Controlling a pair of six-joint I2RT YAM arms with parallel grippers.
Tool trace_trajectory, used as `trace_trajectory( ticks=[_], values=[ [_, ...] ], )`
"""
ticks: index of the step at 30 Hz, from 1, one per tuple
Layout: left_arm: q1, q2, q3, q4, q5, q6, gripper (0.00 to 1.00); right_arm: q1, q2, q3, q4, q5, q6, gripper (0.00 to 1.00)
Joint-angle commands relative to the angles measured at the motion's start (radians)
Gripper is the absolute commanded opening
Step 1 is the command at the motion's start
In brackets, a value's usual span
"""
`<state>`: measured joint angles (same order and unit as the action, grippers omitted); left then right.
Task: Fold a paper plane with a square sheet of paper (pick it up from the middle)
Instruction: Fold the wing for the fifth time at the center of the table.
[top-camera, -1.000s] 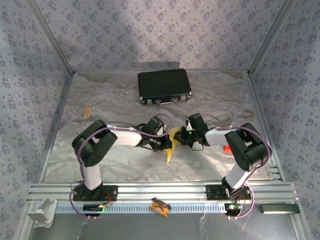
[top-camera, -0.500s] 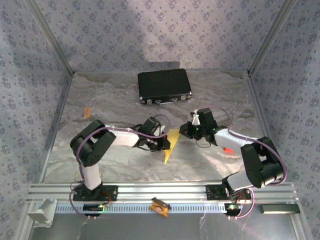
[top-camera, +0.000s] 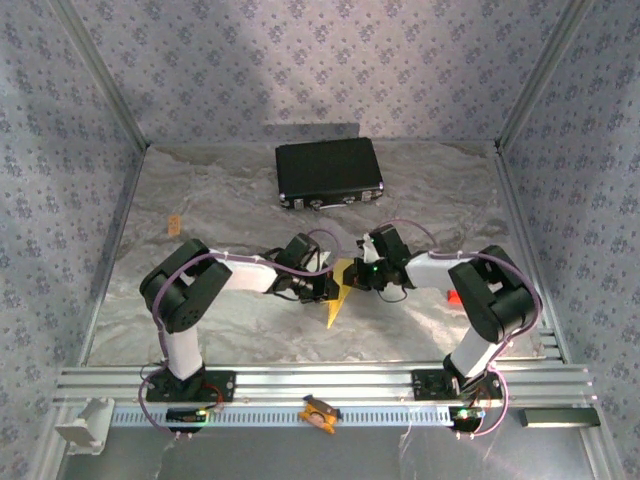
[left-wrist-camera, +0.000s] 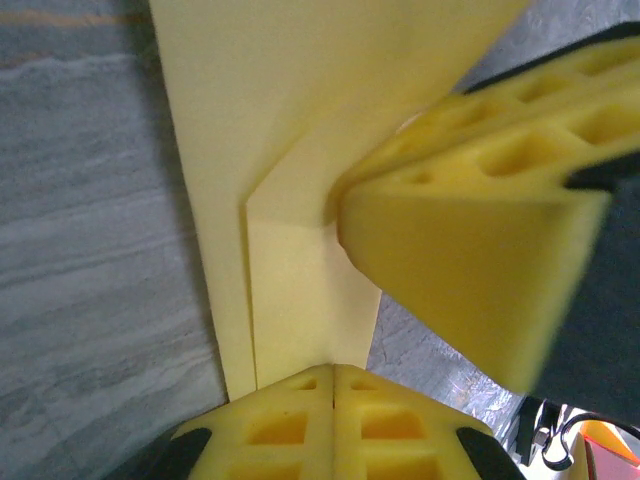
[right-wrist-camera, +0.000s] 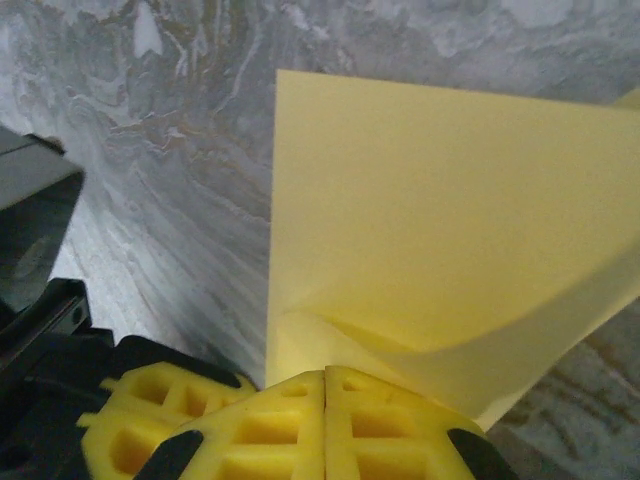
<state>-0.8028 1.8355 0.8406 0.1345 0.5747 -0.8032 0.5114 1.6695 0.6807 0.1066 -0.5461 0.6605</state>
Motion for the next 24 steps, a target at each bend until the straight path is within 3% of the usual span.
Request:
trace_trajectory(
  ticks=[1,24],
  values=[
    [0.006,0.048,-0.044,-0.13,-0.044,0.027,0.0,-0.028,0.036,0.026,-0.013,0.022,-0.024,0.08],
    [0.005,0.075,-0.074,-0.096,-0.033,0.011,0.0,-0.255,0.116,0.075,0.013,0.054,-0.024,0.08]
  ],
)
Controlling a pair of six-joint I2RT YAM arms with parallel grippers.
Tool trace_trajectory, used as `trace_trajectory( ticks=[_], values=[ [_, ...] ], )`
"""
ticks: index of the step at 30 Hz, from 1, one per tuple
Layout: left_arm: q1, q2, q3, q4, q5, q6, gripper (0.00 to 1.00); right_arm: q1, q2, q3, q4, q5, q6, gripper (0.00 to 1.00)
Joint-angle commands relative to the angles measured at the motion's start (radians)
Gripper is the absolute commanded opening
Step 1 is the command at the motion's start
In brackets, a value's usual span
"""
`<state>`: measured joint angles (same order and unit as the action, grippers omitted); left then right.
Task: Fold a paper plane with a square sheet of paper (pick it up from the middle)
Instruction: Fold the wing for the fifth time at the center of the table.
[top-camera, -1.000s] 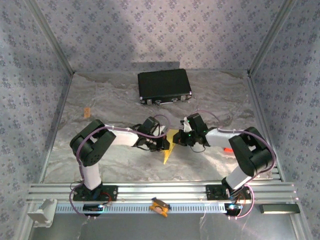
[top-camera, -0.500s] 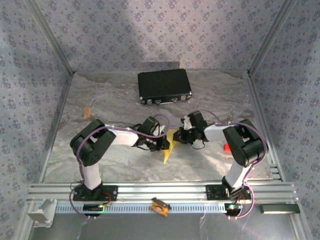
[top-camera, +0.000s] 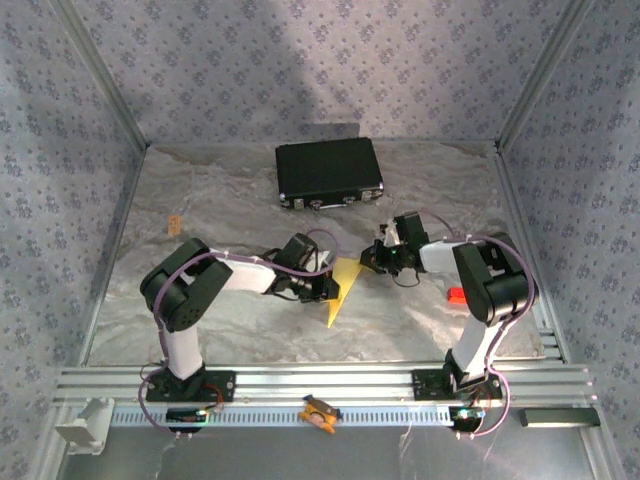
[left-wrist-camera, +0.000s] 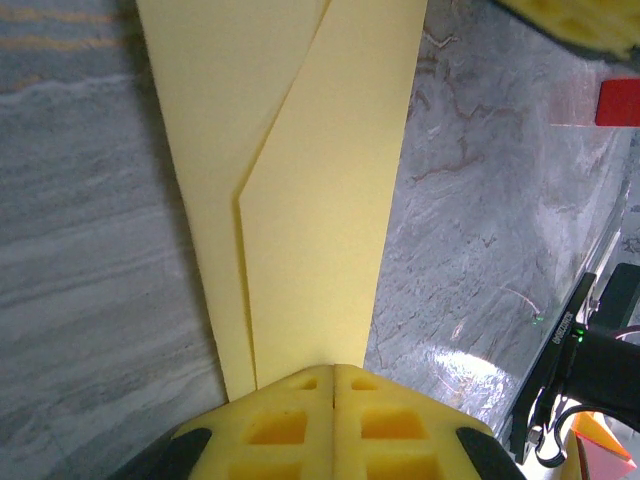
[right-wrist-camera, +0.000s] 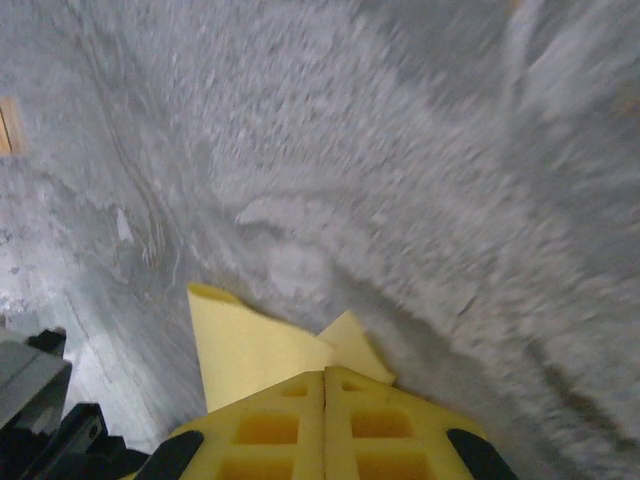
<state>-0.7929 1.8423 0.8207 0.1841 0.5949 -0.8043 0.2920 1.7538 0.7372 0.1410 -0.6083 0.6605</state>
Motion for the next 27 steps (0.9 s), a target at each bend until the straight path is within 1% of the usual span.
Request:
trace_trajectory(
  ticks=[1,5,8,11,15,19,22,24,27],
  values=[
    [-0.004,0.069,-0.054,-0.145,-0.053,0.011,0.0,-0.044,0.032,0.021,-0.022,0.114,-0.024,0.08],
    [-0.005,0.066,-0.053,-0.144,-0.055,0.01,0.0,-0.062,-0.007,0.036,-0.041,0.078,-0.025,0.08],
    [-0.003,0.062,-0.048,-0.146,-0.056,0.008,0.0,-0.055,-0.08,0.029,-0.058,0.063,-0.024,0.09],
    [-0.004,0.06,-0.043,-0.146,-0.06,0.007,0.0,-0.027,-0.129,0.018,-0.075,0.047,-0.024,0.1],
    [-0.004,0.052,-0.037,-0.147,-0.064,0.004,0.0,0.044,-0.15,-0.008,-0.051,0.019,-0.002,0.1],
    [-0.004,0.046,-0.033,-0.147,-0.067,0.003,0.0,0.128,-0.116,-0.01,-0.033,0.008,0.011,0.1],
    [-0.004,0.038,-0.037,-0.147,-0.066,-0.003,0.0,0.169,-0.075,-0.012,-0.023,0.001,0.021,0.08],
    [-0.005,0.028,-0.053,-0.125,-0.061,-0.016,0.0,0.175,-0.05,-0.028,-0.021,0.014,0.025,0.07],
    [-0.004,0.018,-0.057,-0.127,-0.063,-0.016,0.0,0.157,-0.008,-0.057,0.017,0.009,0.048,0.04]
  ],
)
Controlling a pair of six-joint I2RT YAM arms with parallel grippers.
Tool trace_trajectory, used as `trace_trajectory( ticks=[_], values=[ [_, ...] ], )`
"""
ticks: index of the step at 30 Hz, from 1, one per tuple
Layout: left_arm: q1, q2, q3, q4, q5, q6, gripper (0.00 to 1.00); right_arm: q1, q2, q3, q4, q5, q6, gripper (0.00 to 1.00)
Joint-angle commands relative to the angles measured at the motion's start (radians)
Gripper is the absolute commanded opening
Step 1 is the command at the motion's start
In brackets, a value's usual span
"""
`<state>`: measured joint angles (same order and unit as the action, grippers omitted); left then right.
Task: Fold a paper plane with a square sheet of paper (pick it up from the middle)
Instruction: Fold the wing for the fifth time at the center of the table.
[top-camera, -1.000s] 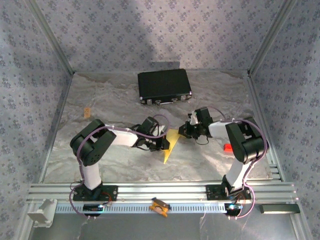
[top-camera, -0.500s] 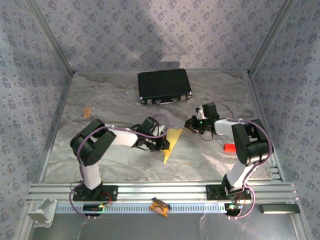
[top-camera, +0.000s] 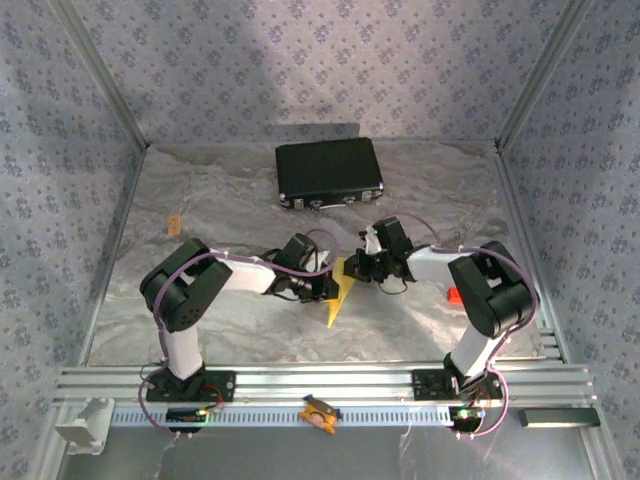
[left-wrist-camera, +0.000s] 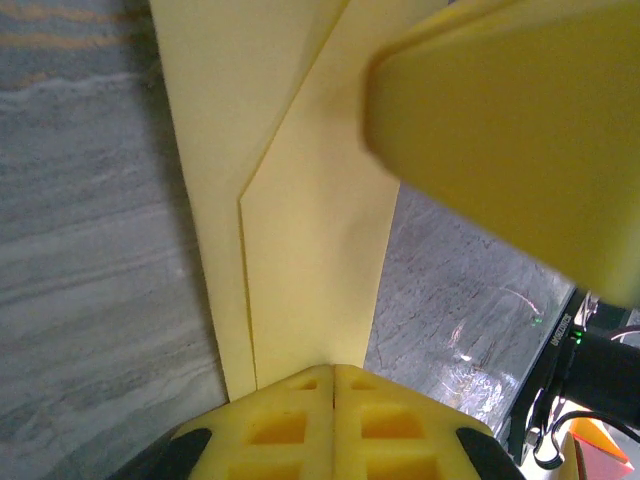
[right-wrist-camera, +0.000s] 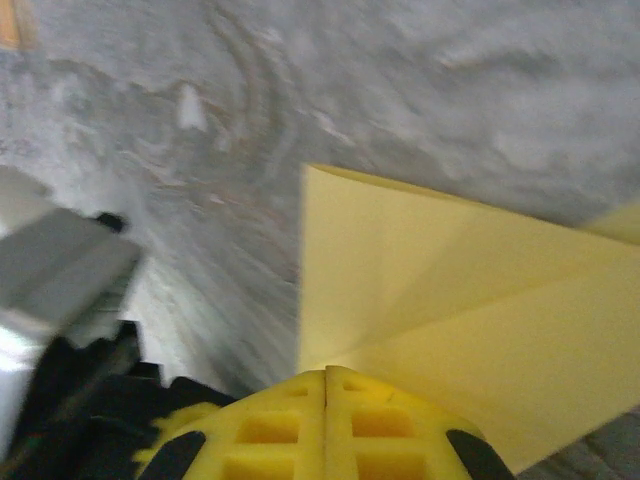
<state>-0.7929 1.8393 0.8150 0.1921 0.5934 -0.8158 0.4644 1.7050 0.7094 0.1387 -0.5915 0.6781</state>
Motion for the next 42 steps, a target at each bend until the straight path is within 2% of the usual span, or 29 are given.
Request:
trace_trajectory(
  ticks=[1,7,17,24,32,36,42],
  values=[
    [-0.004,0.018,-0.05,-0.14,-0.065,-0.004,0.0,-0.022,0.053,-0.029,0.017,-0.008,0.031,0.04],
    [-0.005,-0.035,-0.037,-0.151,-0.064,-0.01,0.0,-0.033,0.059,-0.041,0.002,0.03,0.043,0.03],
    [-0.032,-0.178,-0.042,-0.11,-0.046,-0.045,0.09,-0.03,0.045,-0.042,0.006,0.025,0.054,0.03],
    [-0.062,-0.115,-0.014,-0.101,-0.021,-0.03,0.08,-0.031,0.039,-0.039,0.006,0.018,0.055,0.03],
    [-0.075,-0.062,-0.094,-0.082,-0.048,-0.061,0.02,-0.031,0.017,-0.022,0.008,-0.01,0.054,0.04],
    [-0.074,-0.058,-0.128,-0.052,-0.066,-0.081,0.01,-0.026,-0.038,-0.024,0.041,-0.067,0.07,0.04],
    [-0.075,-0.058,-0.123,-0.049,-0.08,-0.086,0.0,0.013,-0.107,-0.05,-0.026,-0.087,0.061,0.04]
  ],
)
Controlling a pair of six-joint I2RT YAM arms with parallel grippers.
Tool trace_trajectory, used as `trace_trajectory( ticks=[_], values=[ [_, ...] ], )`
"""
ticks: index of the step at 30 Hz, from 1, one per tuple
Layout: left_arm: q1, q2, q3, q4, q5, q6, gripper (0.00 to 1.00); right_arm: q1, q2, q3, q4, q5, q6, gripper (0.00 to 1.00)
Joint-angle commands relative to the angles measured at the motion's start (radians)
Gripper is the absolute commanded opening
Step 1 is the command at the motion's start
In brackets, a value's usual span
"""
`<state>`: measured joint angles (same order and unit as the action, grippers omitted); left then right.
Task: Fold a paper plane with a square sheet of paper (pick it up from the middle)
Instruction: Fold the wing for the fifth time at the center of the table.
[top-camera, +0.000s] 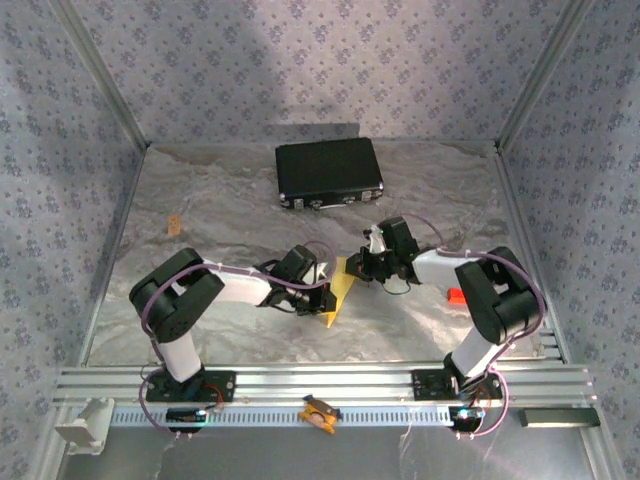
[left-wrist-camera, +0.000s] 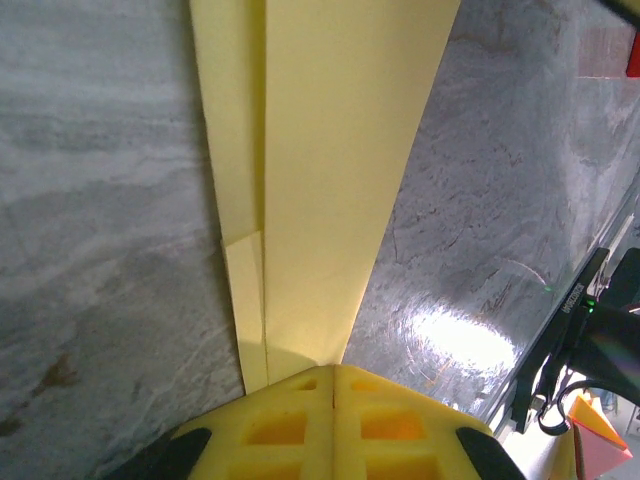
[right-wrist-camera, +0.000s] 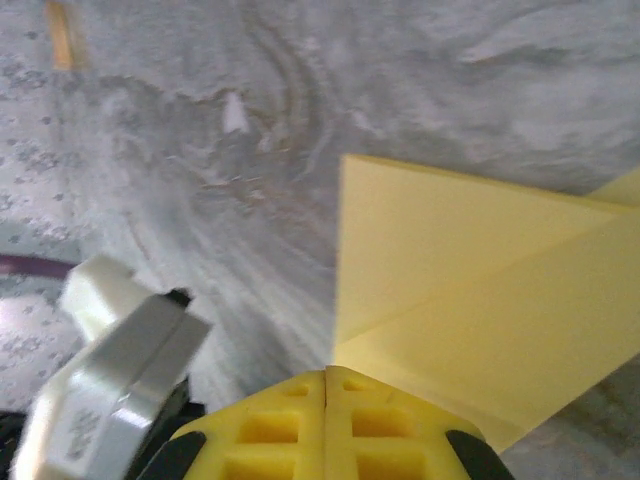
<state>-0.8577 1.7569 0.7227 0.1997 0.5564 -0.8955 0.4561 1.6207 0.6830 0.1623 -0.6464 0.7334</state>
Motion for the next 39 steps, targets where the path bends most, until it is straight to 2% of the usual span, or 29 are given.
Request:
trace_trajectory(
  ticks=[1,9,14,20,33,39],
  values=[
    [-0.01,0.024,-0.03,-0.057,-0.046,-0.008,0.0,0.032,-0.021,-0.034,-0.053,-0.04,0.009,0.04],
    [-0.009,0.036,-0.032,-0.055,-0.044,-0.008,0.0,0.105,0.0,-0.077,-0.045,-0.035,0.025,0.04],
    [-0.01,0.036,-0.032,-0.059,-0.044,-0.005,0.0,0.104,0.052,-0.086,-0.062,0.012,0.007,0.04],
    [-0.01,0.036,-0.034,-0.069,-0.044,-0.001,0.0,0.052,0.068,-0.103,-0.032,0.03,-0.009,0.04],
    [-0.01,0.038,-0.026,-0.071,-0.043,-0.002,0.0,-0.098,0.081,0.004,-0.02,0.015,-0.059,0.06],
    [-0.011,0.007,0.004,-0.058,-0.047,-0.013,0.0,-0.109,-0.042,0.009,-0.097,0.041,-0.083,0.1]
  ],
)
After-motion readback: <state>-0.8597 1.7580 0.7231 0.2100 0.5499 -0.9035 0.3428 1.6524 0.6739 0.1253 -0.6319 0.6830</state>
